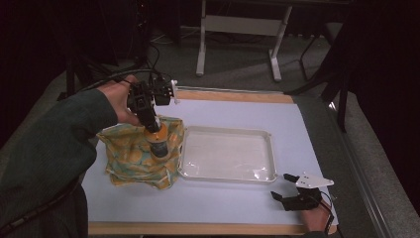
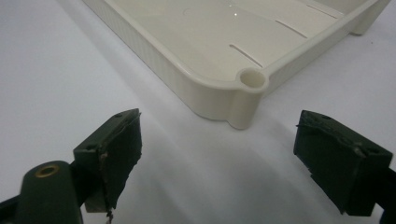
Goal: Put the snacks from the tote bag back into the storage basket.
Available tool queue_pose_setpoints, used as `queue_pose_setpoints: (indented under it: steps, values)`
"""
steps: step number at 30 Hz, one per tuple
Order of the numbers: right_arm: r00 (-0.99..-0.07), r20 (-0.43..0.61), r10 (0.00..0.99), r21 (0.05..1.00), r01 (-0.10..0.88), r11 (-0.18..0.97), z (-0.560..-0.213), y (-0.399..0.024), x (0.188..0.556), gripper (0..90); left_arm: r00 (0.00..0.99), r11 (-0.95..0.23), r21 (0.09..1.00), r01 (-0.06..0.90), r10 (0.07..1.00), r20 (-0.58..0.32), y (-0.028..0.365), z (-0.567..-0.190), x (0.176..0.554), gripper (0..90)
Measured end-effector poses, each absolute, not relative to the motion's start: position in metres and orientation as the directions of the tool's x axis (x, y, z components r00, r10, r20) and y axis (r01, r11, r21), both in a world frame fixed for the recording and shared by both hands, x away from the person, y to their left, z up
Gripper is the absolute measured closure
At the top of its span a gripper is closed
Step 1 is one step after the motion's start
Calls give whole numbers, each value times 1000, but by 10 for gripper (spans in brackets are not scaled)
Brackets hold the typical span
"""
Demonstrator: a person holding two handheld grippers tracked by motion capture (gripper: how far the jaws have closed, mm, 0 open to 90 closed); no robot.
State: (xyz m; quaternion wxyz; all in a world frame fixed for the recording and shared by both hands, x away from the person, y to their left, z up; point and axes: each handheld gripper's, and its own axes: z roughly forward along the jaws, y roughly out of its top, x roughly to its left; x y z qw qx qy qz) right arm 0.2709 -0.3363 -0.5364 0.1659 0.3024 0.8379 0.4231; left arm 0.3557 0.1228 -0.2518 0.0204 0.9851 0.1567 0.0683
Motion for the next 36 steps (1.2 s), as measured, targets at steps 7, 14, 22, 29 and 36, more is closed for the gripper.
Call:
queue_pose_setpoints:
  steps: [7,14,22,29,36]
  values:
    - [-762,-22,647,809,366,459,-536,-336,271,149,947,-956,59,288,293,133,115,-251,355,592]
    - [-762,-22,647,810,366,459,-536,-336,271,149,950,-959,63,276,282,135,107,-250,354,592]
    - [-762,-21,647,810,366,458,-537,-336,271,149,956,-964,67,256,263,127,96,-253,356,592]
    - [-763,-21,647,810,366,458,-536,-336,271,149,959,-966,70,249,256,124,87,-255,358,592]
    - [-763,-21,646,811,365,458,-536,-337,271,149,965,-973,67,220,227,129,76,-257,358,592]
